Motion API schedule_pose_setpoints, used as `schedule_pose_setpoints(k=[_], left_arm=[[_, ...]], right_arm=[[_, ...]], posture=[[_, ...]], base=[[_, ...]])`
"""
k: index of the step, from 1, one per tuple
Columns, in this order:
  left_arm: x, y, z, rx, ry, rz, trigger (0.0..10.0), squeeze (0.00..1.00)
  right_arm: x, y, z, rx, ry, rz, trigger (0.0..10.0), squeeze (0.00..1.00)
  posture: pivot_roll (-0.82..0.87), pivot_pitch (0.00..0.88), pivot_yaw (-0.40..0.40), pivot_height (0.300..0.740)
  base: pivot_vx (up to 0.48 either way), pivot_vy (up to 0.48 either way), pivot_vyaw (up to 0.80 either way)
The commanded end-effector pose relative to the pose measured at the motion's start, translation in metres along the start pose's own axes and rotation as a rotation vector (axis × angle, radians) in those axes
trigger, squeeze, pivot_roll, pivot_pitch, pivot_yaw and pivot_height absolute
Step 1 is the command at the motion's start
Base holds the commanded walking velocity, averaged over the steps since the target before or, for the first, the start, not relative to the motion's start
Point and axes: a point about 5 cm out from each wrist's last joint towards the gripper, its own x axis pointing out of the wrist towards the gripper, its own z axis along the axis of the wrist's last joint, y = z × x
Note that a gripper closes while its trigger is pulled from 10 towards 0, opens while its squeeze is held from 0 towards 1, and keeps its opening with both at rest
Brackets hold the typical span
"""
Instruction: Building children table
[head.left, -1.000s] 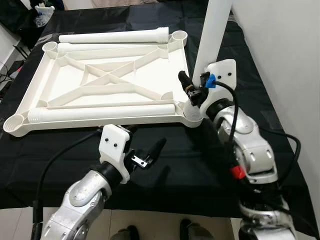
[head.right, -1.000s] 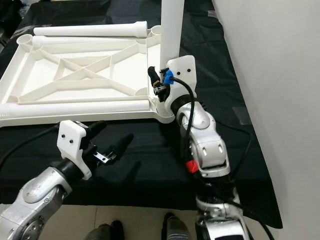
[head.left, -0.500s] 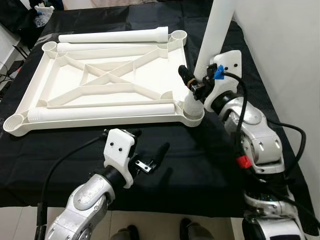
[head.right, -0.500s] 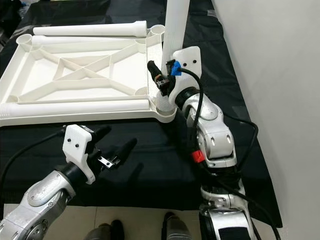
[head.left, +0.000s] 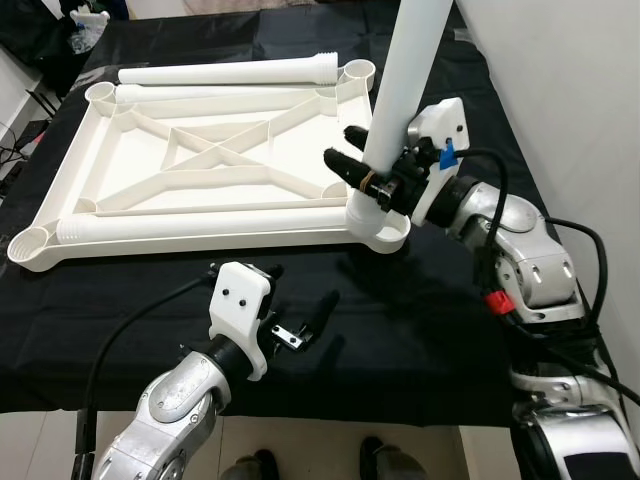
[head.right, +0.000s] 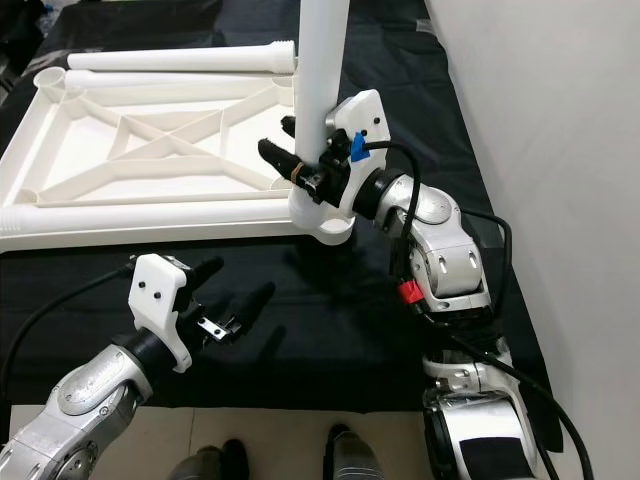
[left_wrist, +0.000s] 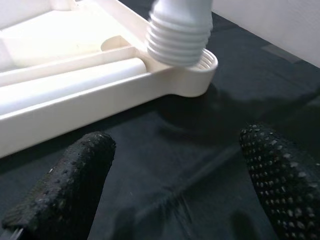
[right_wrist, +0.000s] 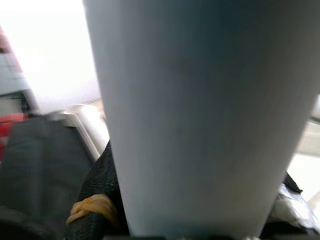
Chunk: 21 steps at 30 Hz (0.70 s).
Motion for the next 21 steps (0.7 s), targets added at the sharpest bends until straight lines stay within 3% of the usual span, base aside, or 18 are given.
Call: schedule_pose_setpoints(k=[1,2,4,6,9,12,21], left_arm=[[-0.005,-0.002,-0.005,-0.007,0.027,-0.010,10.0,0.00],[-0.005,-0.002,-0.005,-0.007,0.027,-0.010,10.0,0.00],[-0.008,-0.005,-0.005,-0.019,0.038,-0.033,10.0,0.00],[-0.008,-0.005,-0.005,-0.019,0.038,-0.033,10.0,0.00],[-0.014,-0.011,-0.005,-0.034,0.054,-0.078,10.0,0.00],[-0.022,-0.018,-0.004,-0.054,0.070,-0.122,10.0,0.00],[-0.032,-0.026,-0.004,-0.084,0.086,-0.149,10.0,0.00]], right_arm=[[-0.002,-0.007,0.010,-0.003,-0.061,0.110,10.0,0.00],[-0.002,-0.007,0.010,-0.003,-0.061,0.110,10.0,0.00],[0.000,-0.015,0.015,-0.011,-0.031,0.262,10.0,0.00],[0.000,-0.015,0.015,-0.011,-0.031,0.262,10.0,0.00],[-0.003,-0.018,0.018,-0.013,0.025,0.408,10.0,0.00],[-0.004,-0.030,0.027,-0.049,0.058,0.437,10.0,0.00],[-0.006,-0.040,0.039,-0.116,0.099,0.482,10.0,0.00]], posture=[[0.08,0.288,0.019,0.740],[0.08,0.288,0.019,0.740],[0.09,0.296,0.022,0.740],[0.09,0.296,0.022,0.740],[0.11,0.308,0.029,0.740],[0.13,0.320,0.032,0.740],[0.15,0.339,0.040,0.740]], base=[[0.000,0.000,0.00],[0.000,0.000,0.00],[0.000,0.000,0.00],[0.000,0.000,0.00],[0.000,0.000,0.00],[0.000,0.000,0.00],[0.000,0.000,0.00]])
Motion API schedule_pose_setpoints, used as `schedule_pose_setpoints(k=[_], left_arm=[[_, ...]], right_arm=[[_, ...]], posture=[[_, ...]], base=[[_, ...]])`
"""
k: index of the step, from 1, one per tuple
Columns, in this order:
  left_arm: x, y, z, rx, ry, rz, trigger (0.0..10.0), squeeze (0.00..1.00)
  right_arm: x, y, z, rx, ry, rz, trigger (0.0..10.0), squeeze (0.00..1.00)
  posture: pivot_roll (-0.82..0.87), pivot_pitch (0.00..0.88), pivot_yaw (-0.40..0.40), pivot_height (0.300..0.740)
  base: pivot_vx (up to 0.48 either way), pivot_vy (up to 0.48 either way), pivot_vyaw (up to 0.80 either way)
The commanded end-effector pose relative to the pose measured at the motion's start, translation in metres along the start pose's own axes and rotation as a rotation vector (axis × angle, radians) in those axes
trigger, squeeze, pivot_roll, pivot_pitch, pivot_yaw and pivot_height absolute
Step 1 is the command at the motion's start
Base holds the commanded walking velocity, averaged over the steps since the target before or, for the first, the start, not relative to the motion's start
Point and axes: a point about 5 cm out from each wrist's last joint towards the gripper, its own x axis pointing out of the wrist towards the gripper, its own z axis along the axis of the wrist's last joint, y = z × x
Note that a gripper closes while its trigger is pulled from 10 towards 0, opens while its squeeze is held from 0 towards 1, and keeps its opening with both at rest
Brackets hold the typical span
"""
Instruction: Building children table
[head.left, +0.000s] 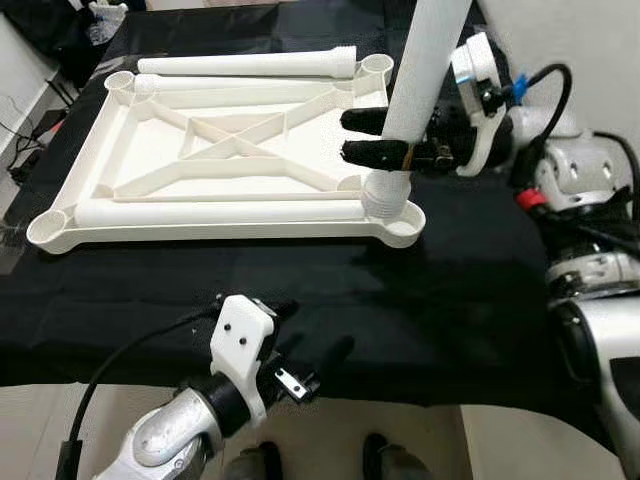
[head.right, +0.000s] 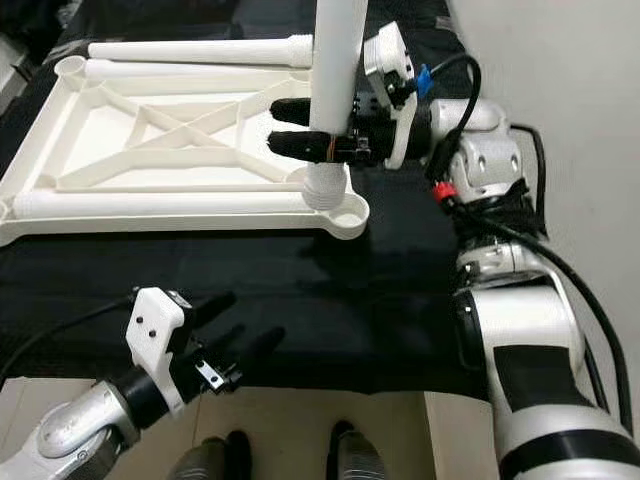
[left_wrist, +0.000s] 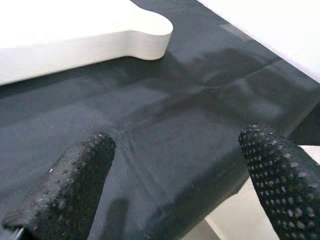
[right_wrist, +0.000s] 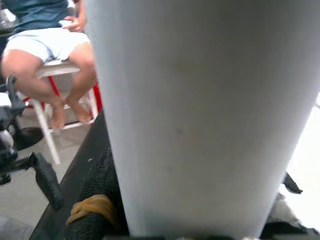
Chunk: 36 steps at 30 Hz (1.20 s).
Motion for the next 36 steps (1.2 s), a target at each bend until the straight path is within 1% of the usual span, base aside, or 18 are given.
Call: schedule_pose_setpoints(k=[1,3,4,7,9,14,19,24,25,27,30,31,34,36], left_arm=[[-0.003,-0.003,-0.001,-0.004,0.018,-0.018,10.0,0.00],[-0.005,-0.006,-0.001,-0.012,0.022,-0.024,10.0,0.00],[-0.009,-0.010,-0.001,-0.023,0.028,-0.028,10.0,0.00],[-0.010,-0.011,0.000,-0.028,0.029,-0.027,10.0,0.00],[-0.013,-0.013,0.001,-0.035,0.030,-0.024,10.0,0.00],[-0.015,-0.014,0.003,-0.036,0.030,-0.025,10.0,0.00],[-0.016,-0.015,0.006,-0.039,0.023,-0.020,10.0,0.00],[-0.019,-0.012,0.011,-0.035,0.010,0.006,10.0,0.00],[-0.019,-0.012,0.011,-0.035,0.010,0.006,10.0,0.00],[-0.021,-0.011,0.014,-0.025,0.007,0.013,10.0,0.00],[-0.021,-0.010,0.015,-0.022,0.009,0.015,10.0,0.00],[-0.022,-0.009,0.015,-0.020,0.012,0.017,10.0,0.00],[-0.022,-0.009,0.015,-0.020,0.015,0.017,10.0,0.00],[-0.022,-0.010,0.015,-0.025,0.021,0.018,10.0,0.00]], right_arm=[[0.001,0.000,0.005,-0.032,0.011,0.023,10.0,0.00],[0.000,-0.001,0.007,-0.044,0.023,0.034,10.0,0.00],[0.000,0.000,0.000,-0.044,0.073,0.048,10.0,0.00],[0.000,0.001,-0.005,-0.038,0.097,0.053,10.0,0.00],[-0.002,0.003,-0.013,-0.018,0.120,0.064,10.0,0.00],[-0.003,0.003,-0.016,-0.010,0.113,0.067,10.0,0.00],[-0.007,0.001,-0.020,-0.011,0.099,0.037,10.0,0.00],[-0.017,0.001,-0.025,-0.012,0.084,-0.017,10.0,0.00],[-0.017,0.001,-0.025,-0.012,0.084,-0.017,10.0,0.00],[-0.025,0.002,-0.025,-0.017,0.079,-0.038,10.0,0.00],[-0.030,0.001,-0.022,-0.027,0.080,-0.053,10.0,0.00],[-0.034,0.001,-0.018,-0.039,0.077,-0.062,10.0,0.00],[-0.037,0.000,-0.015,-0.048,0.076,-0.068,10.0,0.00],[-0.039,-0.001,-0.009,-0.065,0.062,-0.054,10.0,0.00]], posture=[[0.15,0.339,0.040,0.740],[0.15,0.349,0.040,0.740],[0.16,0.371,0.040,0.740],[0.16,0.371,0.040,0.740],[0.17,0.387,0.044,0.740],[0.17,0.396,0.049,0.740],[0.17,0.408,0.048,0.740],[0.18,0.420,0.054,0.740],[0.18,0.420,0.054,0.740],[0.19,0.428,0.064,0.740],[0.19,0.431,0.066,0.740],[0.19,0.435,0.070,0.740],[0.19,0.437,0.070,0.740],[0.19,0.440,0.069,0.740]], base=[[0.000,0.000,0.00],[0.000,0.000,0.00],[0.000,0.000,0.00],[0.000,0.000,0.00],[0.000,0.000,0.00],[0.000,0.000,0.00],[0.000,0.000,0.00],[0.000,0.000,0.00],[0.000,0.000,0.00],[0.000,0.000,0.00],[0.000,0.000,0.00],[0.000,0.000,0.00],[0.000,0.000,0.00],[0.000,0.000,0.00]])
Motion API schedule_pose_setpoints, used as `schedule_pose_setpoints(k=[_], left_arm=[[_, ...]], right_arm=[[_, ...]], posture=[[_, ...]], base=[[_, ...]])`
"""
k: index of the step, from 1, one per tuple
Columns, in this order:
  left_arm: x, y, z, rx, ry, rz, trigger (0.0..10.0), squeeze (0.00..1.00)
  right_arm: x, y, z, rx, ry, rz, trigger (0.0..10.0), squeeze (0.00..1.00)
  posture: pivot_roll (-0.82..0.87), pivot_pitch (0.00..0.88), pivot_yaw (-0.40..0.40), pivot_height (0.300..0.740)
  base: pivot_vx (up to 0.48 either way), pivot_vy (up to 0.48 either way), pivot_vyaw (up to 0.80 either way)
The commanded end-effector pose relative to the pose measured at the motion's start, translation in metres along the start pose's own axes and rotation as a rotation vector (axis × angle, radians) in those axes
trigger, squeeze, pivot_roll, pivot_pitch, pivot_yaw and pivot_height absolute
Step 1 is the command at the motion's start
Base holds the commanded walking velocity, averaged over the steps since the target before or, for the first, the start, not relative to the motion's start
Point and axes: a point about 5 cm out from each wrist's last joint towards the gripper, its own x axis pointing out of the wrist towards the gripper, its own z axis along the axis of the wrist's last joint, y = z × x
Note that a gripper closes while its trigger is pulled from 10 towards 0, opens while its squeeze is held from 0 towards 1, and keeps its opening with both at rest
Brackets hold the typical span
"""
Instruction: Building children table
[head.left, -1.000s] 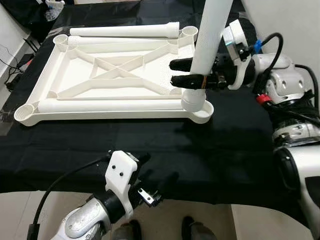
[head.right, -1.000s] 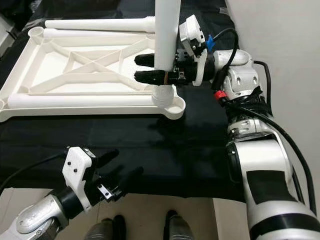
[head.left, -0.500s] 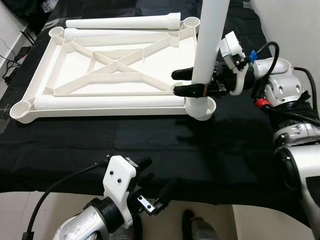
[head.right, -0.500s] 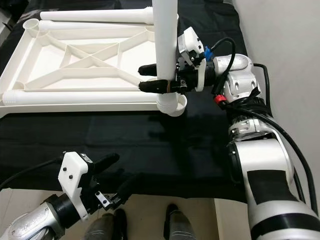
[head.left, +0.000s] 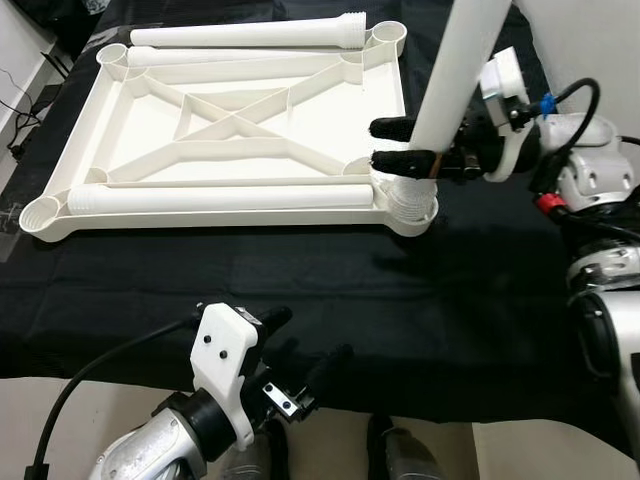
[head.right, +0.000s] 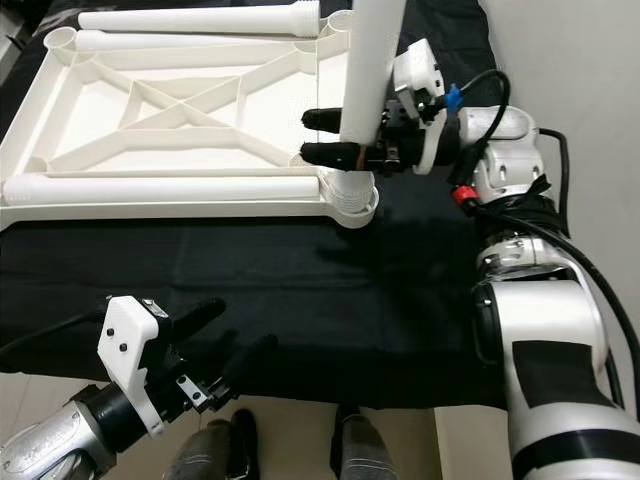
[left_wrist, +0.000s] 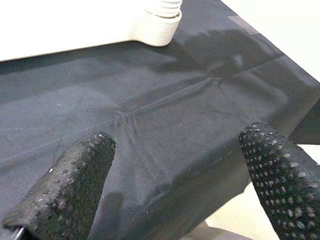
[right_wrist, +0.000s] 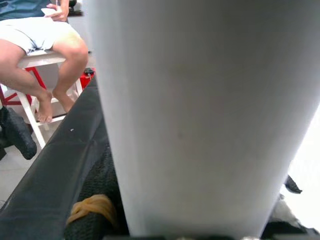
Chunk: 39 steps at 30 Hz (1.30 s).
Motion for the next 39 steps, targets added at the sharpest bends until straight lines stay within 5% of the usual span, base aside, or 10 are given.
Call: schedule_pose_setpoints(k=[1,21,39], left_arm=[[-0.004,-0.002,-0.002,-0.001,0.026,-0.002,10.0,0.00],[-0.001,-0.001,-0.003,-0.017,0.033,0.003,10.0,0.00],[0.002,0.000,-0.004,-0.021,0.030,-0.002,10.0,0.00]], right_arm=[[-0.002,0.002,-0.002,0.001,0.019,0.019,10.0,0.00],[0.028,0.009,-0.008,0.044,0.029,0.142,10.0,0.00],[0.023,0.020,-0.022,0.055,0.019,-0.013,10.0,0.00]], posture=[[0.19,0.440,0.069,0.740],[0.15,0.440,0.052,0.740],[0.13,0.425,0.052,0.740]], base=[[0.000,0.000,0.00],[0.000,0.000,0.00],[0.000,0.000,0.00]])
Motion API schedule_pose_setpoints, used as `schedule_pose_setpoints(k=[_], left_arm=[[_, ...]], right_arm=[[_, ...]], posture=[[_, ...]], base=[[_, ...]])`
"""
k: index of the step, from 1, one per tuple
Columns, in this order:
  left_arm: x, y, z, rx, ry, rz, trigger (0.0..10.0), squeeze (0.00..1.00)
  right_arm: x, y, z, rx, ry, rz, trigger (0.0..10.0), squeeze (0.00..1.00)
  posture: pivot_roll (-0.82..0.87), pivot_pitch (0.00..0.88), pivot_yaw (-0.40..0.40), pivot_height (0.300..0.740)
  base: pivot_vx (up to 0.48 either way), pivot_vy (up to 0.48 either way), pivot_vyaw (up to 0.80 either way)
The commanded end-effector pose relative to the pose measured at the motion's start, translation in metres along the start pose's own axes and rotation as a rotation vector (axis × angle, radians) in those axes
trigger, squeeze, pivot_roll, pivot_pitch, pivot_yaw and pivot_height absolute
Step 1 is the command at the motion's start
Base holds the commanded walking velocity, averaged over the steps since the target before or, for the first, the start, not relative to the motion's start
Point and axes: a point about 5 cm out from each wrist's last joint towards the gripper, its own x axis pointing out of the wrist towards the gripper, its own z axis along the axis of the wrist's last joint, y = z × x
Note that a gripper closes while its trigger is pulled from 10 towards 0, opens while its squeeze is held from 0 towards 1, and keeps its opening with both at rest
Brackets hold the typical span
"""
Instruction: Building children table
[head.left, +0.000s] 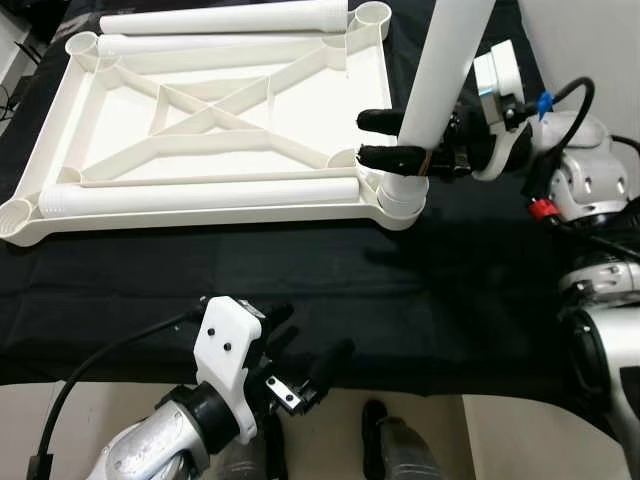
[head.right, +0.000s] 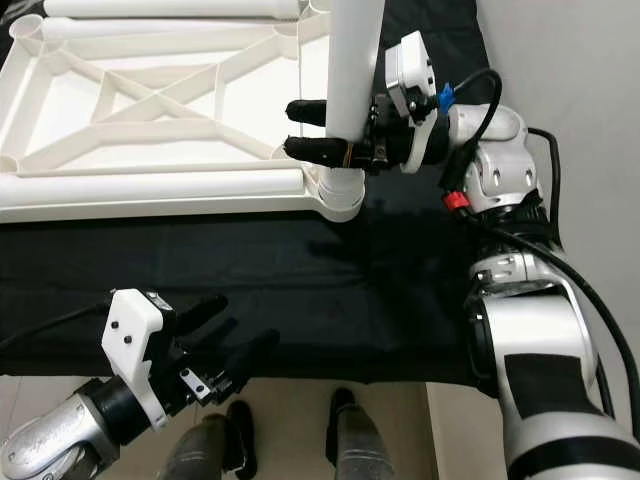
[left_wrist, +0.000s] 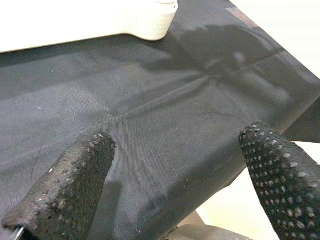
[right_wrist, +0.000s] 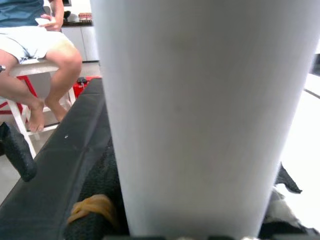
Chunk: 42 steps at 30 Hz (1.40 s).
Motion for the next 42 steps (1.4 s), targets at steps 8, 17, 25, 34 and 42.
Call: schedule_pose_setpoints(k=[8,17,25,34,42], left_arm=[[-0.001,0.000,-0.007,-0.018,0.027,-0.005,10.0,0.00],[0.001,0.000,-0.007,-0.018,0.025,-0.004,10.0,0.00],[0.001,0.001,-0.007,-0.018,0.020,-0.002,10.0,0.00],[0.002,0.002,-0.006,-0.017,0.018,-0.003,10.0,0.00],[0.004,0.003,-0.007,-0.014,0.015,-0.003,10.0,0.00]], right_arm=[[0.004,0.012,-0.029,0.090,0.103,-0.133,10.0,0.00],[0.002,0.014,-0.037,0.123,0.154,-0.259,10.0,0.00],[0.000,0.020,-0.035,0.126,0.170,-0.377,10.0,0.00],[0.002,0.024,-0.040,0.142,0.171,-0.551,10.0,0.00],[0.007,0.031,-0.042,0.157,0.161,-0.692,10.0,0.00]], posture=[[0.12,0.415,0.045,0.740],[0.11,0.416,0.045,0.740],[0.11,0.420,0.044,0.740],[0.10,0.418,0.045,0.740],[0.09,0.415,0.045,0.740]], base=[[0.000,0.000,0.00],[0.000,0.000,0.00],[0.000,0.000,0.00],[0.000,0.000,0.00],[0.000,0.000,0.00]])
